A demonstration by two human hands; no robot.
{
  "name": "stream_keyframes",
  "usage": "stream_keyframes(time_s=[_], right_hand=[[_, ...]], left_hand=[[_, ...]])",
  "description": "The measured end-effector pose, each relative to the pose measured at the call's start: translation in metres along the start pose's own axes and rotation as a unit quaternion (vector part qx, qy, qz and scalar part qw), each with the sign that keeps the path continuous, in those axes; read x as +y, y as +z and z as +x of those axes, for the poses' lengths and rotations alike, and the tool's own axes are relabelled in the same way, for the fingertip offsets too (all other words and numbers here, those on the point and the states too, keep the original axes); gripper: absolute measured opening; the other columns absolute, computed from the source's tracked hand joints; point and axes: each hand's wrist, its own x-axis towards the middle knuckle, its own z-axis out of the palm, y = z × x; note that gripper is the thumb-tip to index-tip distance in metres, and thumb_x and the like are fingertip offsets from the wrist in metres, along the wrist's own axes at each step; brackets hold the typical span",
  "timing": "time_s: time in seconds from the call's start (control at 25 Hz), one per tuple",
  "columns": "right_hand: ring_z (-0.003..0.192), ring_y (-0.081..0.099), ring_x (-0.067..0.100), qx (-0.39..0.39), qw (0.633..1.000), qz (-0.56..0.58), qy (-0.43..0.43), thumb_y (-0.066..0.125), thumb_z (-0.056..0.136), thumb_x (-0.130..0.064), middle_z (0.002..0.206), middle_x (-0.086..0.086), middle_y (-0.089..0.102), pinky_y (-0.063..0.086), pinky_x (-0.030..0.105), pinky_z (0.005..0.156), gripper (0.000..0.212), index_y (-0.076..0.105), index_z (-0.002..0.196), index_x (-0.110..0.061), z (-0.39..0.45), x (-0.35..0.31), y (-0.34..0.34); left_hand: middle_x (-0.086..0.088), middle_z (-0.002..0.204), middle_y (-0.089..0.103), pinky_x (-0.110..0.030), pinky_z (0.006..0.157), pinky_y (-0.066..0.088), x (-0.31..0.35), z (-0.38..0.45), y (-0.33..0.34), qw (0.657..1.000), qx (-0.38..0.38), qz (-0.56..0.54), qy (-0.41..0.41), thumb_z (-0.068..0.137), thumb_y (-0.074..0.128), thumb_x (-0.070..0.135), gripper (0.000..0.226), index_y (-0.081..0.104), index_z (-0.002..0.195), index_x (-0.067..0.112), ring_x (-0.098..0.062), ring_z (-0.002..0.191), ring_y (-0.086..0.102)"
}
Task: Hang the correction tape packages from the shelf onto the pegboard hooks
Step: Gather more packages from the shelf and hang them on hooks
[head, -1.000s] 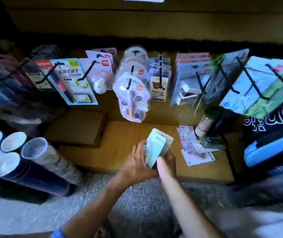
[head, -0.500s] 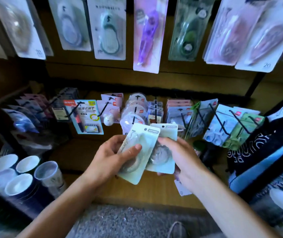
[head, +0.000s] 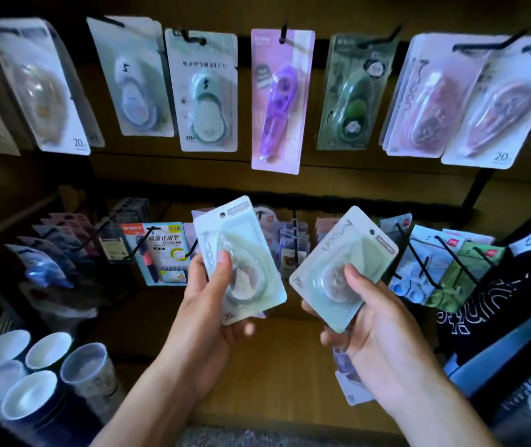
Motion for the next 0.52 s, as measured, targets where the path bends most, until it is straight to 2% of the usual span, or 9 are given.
stream_keyframes(time_s=[0.08,0.16,0.24,0.32,0.4,0.44,0.52], right_hand=[[0.082,0.074,0.036,0.041,0.999,0.018,-0.019,0.062,0.090,-0.026,0.105,0.011,0.075,0.053,0.027,0.042,0.029,0.064,0.119,-0.027,0.000,-0.002,0.002],[0.078,0.075,0.037,0.079,0.995,-0.016,-0.060,0.069,0.086,-0.016,0.100,0.011,0.076,0.055,0.032,0.048,0.032,0.063,0.116,-0.024,-0.001,-0.002,0.003],[0.077,0.075,0.035,0.104,0.987,-0.057,-0.111,0.073,0.082,-0.006,0.101,0.011,0.076,0.059,0.036,0.056,0.040,0.061,0.117,-0.022,-0.002,-0.004,0.004],[0.075,0.076,0.031,0.118,0.977,-0.093,-0.148,0.074,0.081,-0.003,0.100,0.009,0.076,0.058,0.036,0.056,0.044,0.060,0.118,-0.020,-0.005,-0.007,0.007],[0.070,0.074,0.026,0.114,0.973,-0.114,-0.167,0.078,0.079,-0.009,0.092,0.007,0.077,0.053,0.032,0.051,0.038,0.064,0.112,-0.020,-0.009,-0.010,0.007],[0.063,0.071,0.023,0.112,0.971,-0.123,-0.172,0.079,0.078,-0.014,0.085,0.005,0.077,0.049,0.029,0.047,0.032,0.066,0.106,-0.021,-0.013,-0.014,0.006],[0.048,0.054,0.017,0.109,0.971,-0.127,-0.173,0.079,0.074,-0.022,0.063,0.003,0.068,0.037,0.022,0.040,0.024,0.070,0.096,-0.019,-0.020,-0.021,0.006]], left_hand=[[-0.001,0.097,0.073,-0.026,0.038,0.047,-0.001,0.002,0.006,0.998,0.003,0.042,0.036,0.088,0.064,0.029,0.031,0.056,0.117,0.028,-0.020,0.070,0.071],[-0.004,0.097,0.074,-0.031,0.044,0.054,-0.001,0.005,0.011,0.993,0.010,0.079,0.084,0.079,0.072,0.014,0.039,0.056,0.113,0.026,-0.028,0.080,0.074],[-0.008,0.098,0.075,-0.034,0.051,0.058,0.003,0.008,0.016,0.992,0.022,0.072,0.106,0.075,0.075,0.007,0.042,0.058,0.111,0.020,-0.034,0.084,0.074],[-0.009,0.100,0.075,-0.038,0.059,0.060,0.005,0.009,0.021,0.989,0.040,0.068,0.121,0.074,0.076,0.009,0.038,0.062,0.109,0.017,-0.036,0.087,0.073],[-0.011,0.101,0.075,-0.046,0.068,0.059,0.010,0.006,0.028,0.987,0.052,0.066,0.138,0.074,0.077,0.013,0.036,0.064,0.108,0.016,-0.036,0.087,0.073],[-0.011,0.099,0.075,-0.048,0.067,0.057,0.012,0.003,0.033,0.986,0.055,0.061,0.144,0.074,0.078,0.015,0.035,0.065,0.107,0.015,-0.036,0.084,0.073],[-0.012,0.095,0.075,-0.038,0.053,0.053,0.020,-0.005,0.041,0.984,0.060,0.046,0.161,0.073,0.079,0.018,0.034,0.068,0.106,0.014,-0.031,0.072,0.072]])
